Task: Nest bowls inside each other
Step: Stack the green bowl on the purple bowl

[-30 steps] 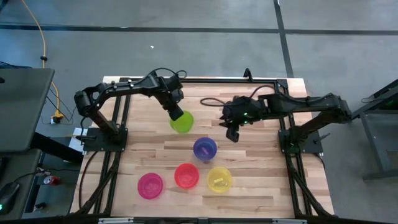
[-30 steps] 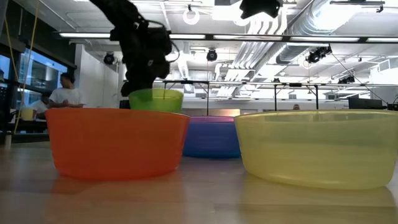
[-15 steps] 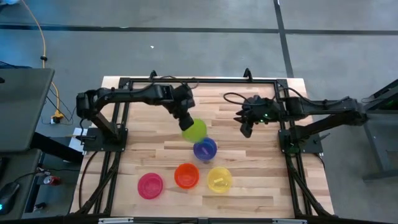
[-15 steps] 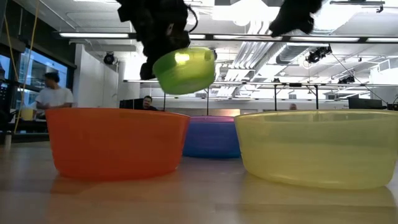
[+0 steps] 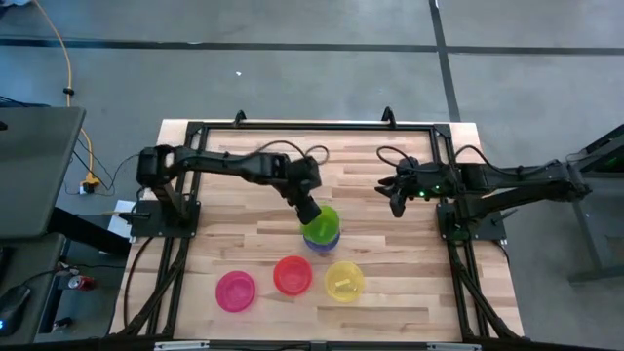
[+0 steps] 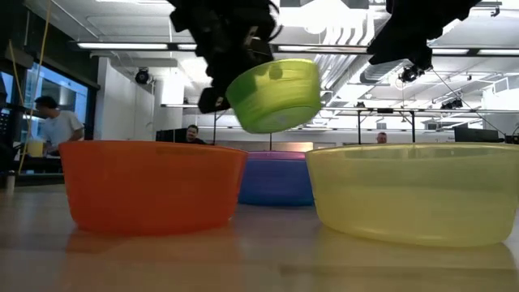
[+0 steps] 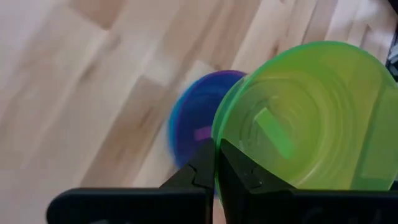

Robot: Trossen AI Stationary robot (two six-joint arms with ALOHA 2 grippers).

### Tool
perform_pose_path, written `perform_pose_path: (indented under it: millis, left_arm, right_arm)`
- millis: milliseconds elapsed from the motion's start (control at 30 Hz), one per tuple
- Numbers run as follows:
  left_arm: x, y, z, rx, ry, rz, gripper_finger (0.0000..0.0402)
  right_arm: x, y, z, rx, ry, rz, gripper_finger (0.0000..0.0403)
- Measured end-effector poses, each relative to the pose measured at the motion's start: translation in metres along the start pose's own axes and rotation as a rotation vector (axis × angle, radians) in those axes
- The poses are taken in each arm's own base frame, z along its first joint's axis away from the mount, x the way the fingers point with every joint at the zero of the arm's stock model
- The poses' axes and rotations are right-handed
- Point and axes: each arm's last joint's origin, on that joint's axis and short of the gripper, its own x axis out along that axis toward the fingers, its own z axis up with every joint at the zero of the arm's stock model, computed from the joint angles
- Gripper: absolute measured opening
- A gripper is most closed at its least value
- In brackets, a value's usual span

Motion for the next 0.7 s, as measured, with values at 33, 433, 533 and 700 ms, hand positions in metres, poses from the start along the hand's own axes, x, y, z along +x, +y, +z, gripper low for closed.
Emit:
perform_pose_path:
  millis: [33, 433, 533, 700]
  left_arm:
    - [0.005, -0.004, 0.002, 0.008, 0.005, -0.003, 0.0000]
    - [0.031, -0.022, 0.017, 0.099, 0.119, 0.110, 0.0000]
    - [0.030, -0.019, 0.018, 0.096, 0.110, 0.134, 0.0000]
    - [0.027, -0.010, 0.017, 0.099, 0.141, 0.193, 0.0000]
  right_arm:
    - [-0.001, -0.001, -0.001, 0.000, 0.000, 0.000, 0.0114]
    - [-0.009, 0.004, -0.004, -0.014, 0.016, 0.058, 0.0114]
    - [-0.010, 0.007, -0.006, -0.022, 0.023, 0.075, 0.0114]
    - [-0.010, 0.009, -0.007, -0.026, 0.026, 0.085, 0.0114]
